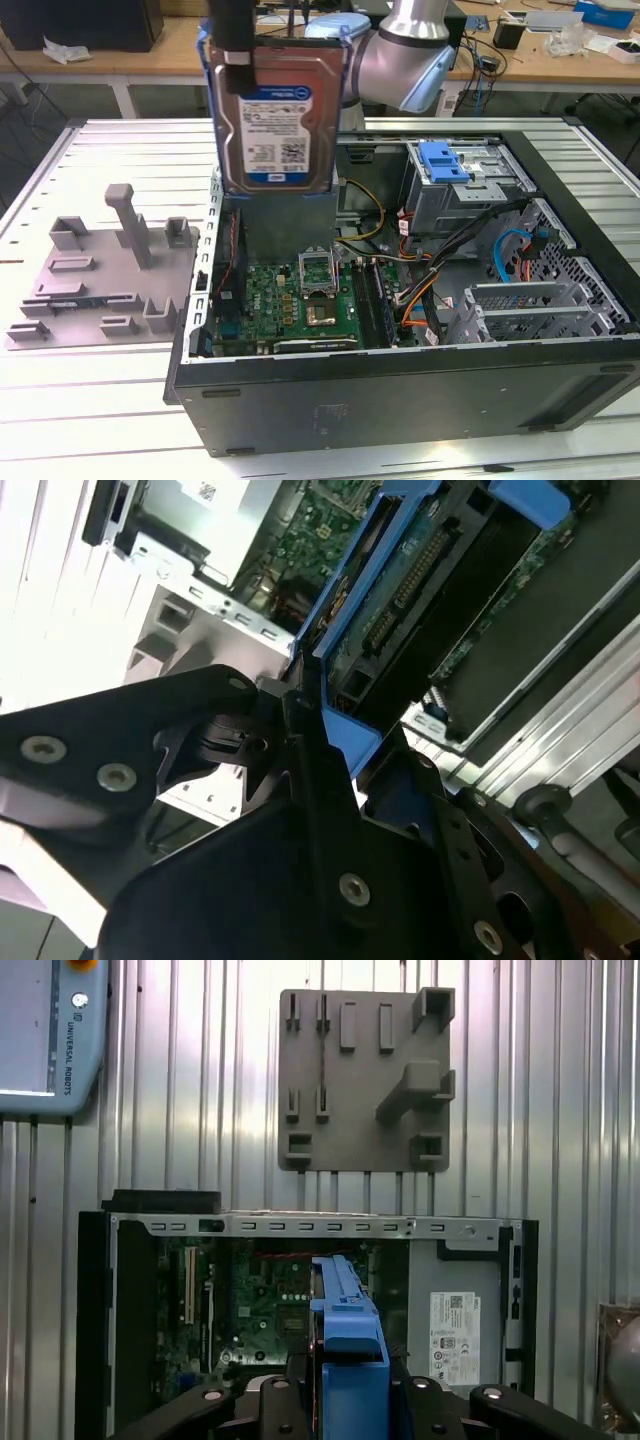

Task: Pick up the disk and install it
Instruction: 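Pick up the disk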

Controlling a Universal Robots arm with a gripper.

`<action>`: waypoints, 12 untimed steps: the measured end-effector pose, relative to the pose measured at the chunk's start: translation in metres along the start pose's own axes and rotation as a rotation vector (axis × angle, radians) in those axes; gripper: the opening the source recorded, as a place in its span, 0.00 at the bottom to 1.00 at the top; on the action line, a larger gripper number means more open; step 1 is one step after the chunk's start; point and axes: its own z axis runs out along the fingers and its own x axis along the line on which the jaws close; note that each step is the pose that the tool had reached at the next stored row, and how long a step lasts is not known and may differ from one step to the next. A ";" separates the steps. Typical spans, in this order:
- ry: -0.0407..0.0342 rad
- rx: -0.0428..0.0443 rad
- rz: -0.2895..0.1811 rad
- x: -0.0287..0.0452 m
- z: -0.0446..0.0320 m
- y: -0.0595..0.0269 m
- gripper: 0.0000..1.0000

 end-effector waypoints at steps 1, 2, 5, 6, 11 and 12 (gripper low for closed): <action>-0.0002 0.0000 0.000 0.0031 -0.0003 -0.0047 0.37; -0.0003 0.0000 0.000 0.0059 -0.0005 -0.0087 0.37; -0.0004 0.0000 0.000 0.0147 -0.0013 -0.0219 0.37; -0.0004 0.0000 0.000 0.0170 -0.0015 -0.0255 0.37; -0.0004 -0.0001 0.000 0.0345 -0.0029 -0.0536 0.37; -0.0004 -0.0002 0.000 0.0377 -0.0031 -0.0588 0.37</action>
